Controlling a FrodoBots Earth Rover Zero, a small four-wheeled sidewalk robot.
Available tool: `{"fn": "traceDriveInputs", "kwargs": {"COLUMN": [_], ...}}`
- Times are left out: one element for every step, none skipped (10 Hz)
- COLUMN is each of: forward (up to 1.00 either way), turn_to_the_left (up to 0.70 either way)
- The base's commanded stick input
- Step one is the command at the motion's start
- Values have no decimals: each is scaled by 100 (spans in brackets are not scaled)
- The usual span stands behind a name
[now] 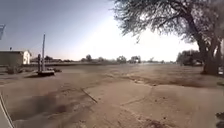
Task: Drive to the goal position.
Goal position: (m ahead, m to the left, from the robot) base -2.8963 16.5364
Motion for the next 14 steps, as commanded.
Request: {"fn": "traceDriveInputs", "kwargs": {"forward": [0,0,0,0,0,0,0,0,0,0,0,0,0,0], "turn_to_the_left": [45,45,45,45,45,45,45,45,45,45,45,45,45,45]}}
